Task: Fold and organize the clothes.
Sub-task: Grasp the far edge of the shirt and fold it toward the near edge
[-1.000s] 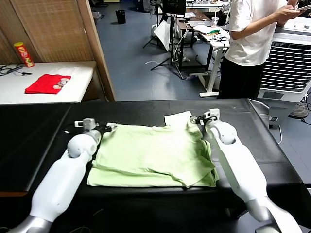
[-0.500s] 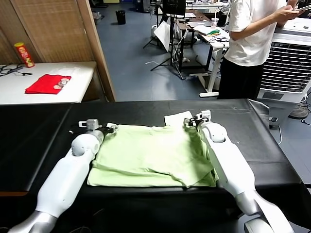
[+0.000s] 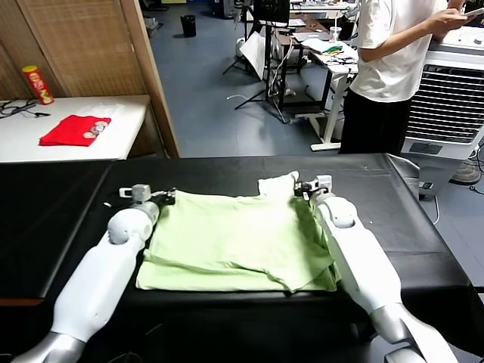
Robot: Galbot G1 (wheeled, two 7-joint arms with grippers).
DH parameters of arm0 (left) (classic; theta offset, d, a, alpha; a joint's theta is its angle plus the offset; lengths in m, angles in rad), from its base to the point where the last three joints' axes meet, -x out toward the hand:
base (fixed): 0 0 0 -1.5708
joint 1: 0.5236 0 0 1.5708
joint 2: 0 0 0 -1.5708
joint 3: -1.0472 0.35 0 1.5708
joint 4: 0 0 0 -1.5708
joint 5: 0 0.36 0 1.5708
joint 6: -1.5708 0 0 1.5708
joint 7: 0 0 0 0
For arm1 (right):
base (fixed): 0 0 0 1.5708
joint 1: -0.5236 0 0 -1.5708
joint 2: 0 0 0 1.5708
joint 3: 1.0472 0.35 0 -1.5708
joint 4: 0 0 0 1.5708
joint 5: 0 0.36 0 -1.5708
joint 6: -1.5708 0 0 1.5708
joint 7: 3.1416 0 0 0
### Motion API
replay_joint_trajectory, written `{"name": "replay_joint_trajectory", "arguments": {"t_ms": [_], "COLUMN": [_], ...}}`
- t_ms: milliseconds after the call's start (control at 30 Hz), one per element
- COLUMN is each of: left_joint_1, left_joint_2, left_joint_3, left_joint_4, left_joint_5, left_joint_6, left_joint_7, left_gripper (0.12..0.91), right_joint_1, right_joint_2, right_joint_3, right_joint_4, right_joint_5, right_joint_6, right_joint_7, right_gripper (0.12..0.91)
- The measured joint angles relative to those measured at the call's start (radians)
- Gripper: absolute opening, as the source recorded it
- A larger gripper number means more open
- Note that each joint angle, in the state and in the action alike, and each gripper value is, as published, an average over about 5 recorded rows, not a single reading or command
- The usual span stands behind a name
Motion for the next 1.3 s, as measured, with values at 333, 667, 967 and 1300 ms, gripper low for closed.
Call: {"name": "replay_joint_trajectory", "arguments": {"t_ms": [333, 667, 967, 1300], "left_joint_1": [0.187, 0.391, 0.553, 0.702], "left_joint_2": [0.125, 0.215, 0.256, 0.258], "left_joint_3": [-0.078, -0.185, -0.247, -0.293], "left_joint_4": [-0.253, -0.438, -0.569, -0.640], "left_joint_5": [-0.017, -0.037, 0.000, 0.072], "left_joint_6": [-0.020, -0.014, -0.003, -0.016], "left_joint_7": [-0.006, -0.015, -0.018, -0.015], "left_gripper": [0.127, 0.127, 0.127, 0.127], "right_joint_1": [-0.203, -0.375, -0.488, -0.605], "right_joint_2": [-0.116, -0.174, -0.221, -0.246], "right_joint_3": [0.054, 0.087, 0.111, 0.133], "right_joint_4": [0.360, 0.614, 0.715, 0.765], "right_joint_5": [0.099, 0.131, 0.140, 0.140], "right_joint_6": [-0.123, -0.317, -0.331, -0.330], "right_joint_7": [0.080, 0.180, 0.204, 0.203], "right_gripper": [0.121, 0.121, 0.121, 0.121]}}
